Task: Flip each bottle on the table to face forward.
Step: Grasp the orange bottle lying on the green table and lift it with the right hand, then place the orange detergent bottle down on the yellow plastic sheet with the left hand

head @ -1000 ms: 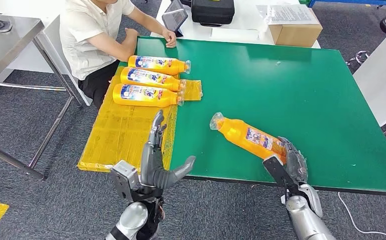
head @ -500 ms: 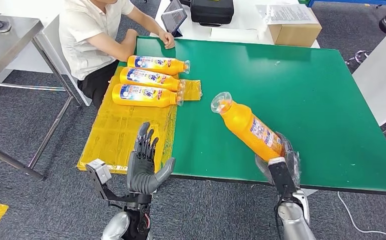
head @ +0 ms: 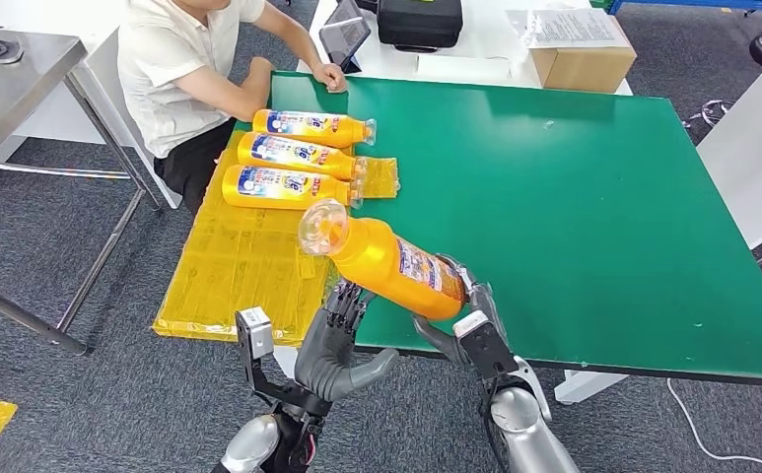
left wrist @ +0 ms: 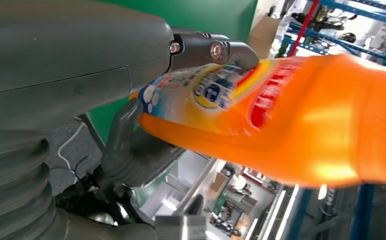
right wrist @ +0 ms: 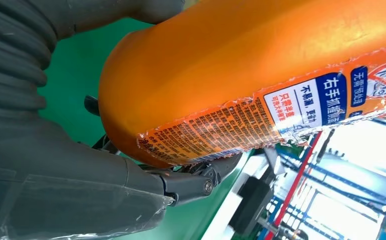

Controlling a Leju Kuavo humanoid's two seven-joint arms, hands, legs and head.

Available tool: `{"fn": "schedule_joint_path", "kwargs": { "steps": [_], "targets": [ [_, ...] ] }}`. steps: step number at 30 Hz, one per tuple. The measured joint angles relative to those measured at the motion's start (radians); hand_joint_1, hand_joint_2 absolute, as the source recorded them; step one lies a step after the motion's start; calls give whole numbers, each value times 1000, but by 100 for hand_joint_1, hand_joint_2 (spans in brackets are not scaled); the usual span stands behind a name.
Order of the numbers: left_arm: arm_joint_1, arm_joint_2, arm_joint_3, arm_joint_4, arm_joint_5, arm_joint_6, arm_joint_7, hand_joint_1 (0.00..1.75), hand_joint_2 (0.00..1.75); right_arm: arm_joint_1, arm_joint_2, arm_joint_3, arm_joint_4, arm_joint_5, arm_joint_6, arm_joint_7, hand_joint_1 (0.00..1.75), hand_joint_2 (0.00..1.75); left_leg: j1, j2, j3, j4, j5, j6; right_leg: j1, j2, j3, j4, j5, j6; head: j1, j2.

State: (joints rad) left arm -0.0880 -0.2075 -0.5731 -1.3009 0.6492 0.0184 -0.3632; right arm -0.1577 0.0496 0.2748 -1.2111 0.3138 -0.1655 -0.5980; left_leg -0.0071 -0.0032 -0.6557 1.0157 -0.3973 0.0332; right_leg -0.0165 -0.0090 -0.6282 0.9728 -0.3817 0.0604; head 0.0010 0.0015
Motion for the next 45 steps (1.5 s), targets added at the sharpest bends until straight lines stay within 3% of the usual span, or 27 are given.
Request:
{"fn": "schedule_joint_path", "kwargs": {
  "steps": [17, 23, 30, 34, 35, 39, 40, 45],
  "targets": [
    [-88, -14, 24, 82, 37, 62, -23, 0, 175, -29, 47, 181, 37, -4, 21, -2, 174, 175, 0, 0, 0, 0, 0, 0, 0, 0, 0, 0, 0, 0, 0, 0],
    [-92, -26, 50, 57, 29, 141, -83, 0, 175, -33, 55, 243, 37, -32, 27, 11, 175, 175, 0, 0, 0, 0, 0, 0, 0, 0, 0, 0, 0, 0, 0, 0],
    [-86, -26, 77, 6, 43, 138, -93, 1, 175, -57, 57, 273, 42, -60, 39, 17, 175, 175, 0, 1, 0, 0, 0, 0, 0, 0, 0, 0, 0, 0, 0, 0],
    [-78, -26, 92, -9, 68, 100, -104, 175, 175, -66, 57, 280, 47, -91, 95, 14, 166, 175, 0, 1, 0, 0, 0, 0, 0, 0, -1, 0, 0, 0, 0, 0],
    [-75, -26, 97, -15, 76, 83, -107, 175, 175, -68, 57, 282, 49, -101, 115, 13, 155, 175, 0, 1, 0, 0, 0, 0, 0, 0, -1, 0, 0, 0, 0, 0],
    [-64, -26, 120, -36, 88, 20, -114, 175, 175, -79, 58, 294, 64, -120, 180, 4, 24, 175, 0, 1, 0, 0, 0, 0, 0, 0, -1, 0, 0, 0, 0, 0],
    [-61, -26, 127, -43, 90, 9, -114, 175, 175, -81, 57, 297, 72, -121, 198, 1, 16, 175, 0, 1, 0, 0, 0, 0, 0, 0, -1, 0, 0, 0, 0, 0],
    [-55, -26, 150, -65, 93, -17, -112, 175, 175, -81, 53, 316, 112, -120, 239, -8, 16, 175, 1, 1, 0, 0, 0, 0, 0, 0, -1, 0, 0, 0, 0, 0]
  ]
}}
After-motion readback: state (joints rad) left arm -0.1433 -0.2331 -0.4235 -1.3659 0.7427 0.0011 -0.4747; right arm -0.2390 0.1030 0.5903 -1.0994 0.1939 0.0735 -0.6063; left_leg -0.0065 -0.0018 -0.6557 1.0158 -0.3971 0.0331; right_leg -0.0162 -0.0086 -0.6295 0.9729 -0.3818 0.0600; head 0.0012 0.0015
